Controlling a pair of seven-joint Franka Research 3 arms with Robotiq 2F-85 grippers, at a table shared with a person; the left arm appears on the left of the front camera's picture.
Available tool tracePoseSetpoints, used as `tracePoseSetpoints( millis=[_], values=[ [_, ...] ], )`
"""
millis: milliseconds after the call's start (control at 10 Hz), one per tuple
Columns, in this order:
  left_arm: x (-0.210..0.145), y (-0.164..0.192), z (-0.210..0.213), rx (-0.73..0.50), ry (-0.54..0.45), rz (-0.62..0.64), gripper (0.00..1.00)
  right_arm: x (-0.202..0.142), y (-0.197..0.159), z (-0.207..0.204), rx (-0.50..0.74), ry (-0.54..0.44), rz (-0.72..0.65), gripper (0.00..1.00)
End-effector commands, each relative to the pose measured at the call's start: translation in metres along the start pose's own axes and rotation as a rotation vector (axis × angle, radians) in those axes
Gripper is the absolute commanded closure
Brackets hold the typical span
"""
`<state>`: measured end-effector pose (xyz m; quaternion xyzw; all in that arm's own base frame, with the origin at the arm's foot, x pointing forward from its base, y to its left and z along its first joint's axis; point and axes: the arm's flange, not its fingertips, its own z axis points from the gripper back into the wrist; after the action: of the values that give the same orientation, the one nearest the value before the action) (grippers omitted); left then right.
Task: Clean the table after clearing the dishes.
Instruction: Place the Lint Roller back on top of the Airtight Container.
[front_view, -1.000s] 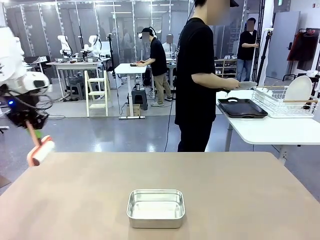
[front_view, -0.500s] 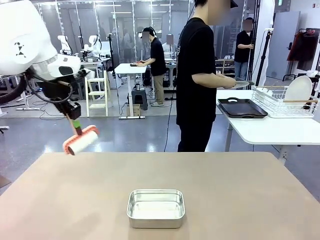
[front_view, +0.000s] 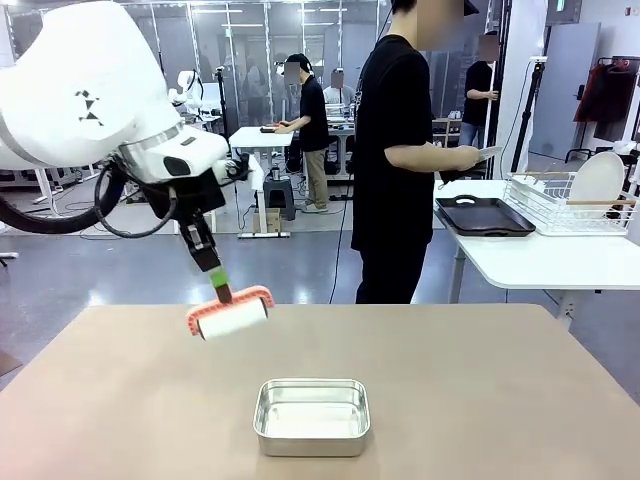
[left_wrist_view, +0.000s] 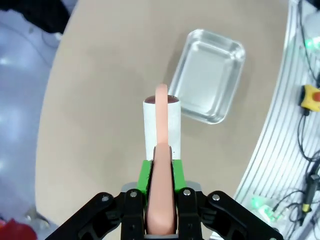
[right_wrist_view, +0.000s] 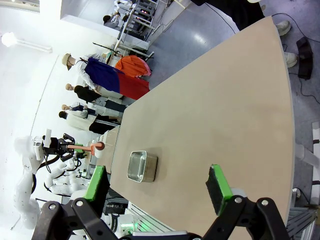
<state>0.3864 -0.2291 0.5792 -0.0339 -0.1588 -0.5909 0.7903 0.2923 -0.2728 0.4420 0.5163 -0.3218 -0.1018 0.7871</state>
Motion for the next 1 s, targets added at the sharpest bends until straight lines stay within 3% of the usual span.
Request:
tracePoseSetpoints(
  millis=[0, 600, 900],
  values=[
    [0.020, -0.008, -0.016, -0.027, -0.009, -0.088, 0.79, 0.000, 0.003, 0.001, -0.002, -0.003, 0.002, 0.00],
    [0.087, -0.047, -0.086, -0.145, 0.033, -0.381, 0.79, 0.000, 0.003, 0.001, -0.002, -0.003, 0.002, 0.00],
    [0.103, -0.042, -0.121, -0.173, 0.082, -0.422, 0.79, 0.000, 0.003, 0.001, -0.002, -0.003, 0.002, 0.00]
  ],
)
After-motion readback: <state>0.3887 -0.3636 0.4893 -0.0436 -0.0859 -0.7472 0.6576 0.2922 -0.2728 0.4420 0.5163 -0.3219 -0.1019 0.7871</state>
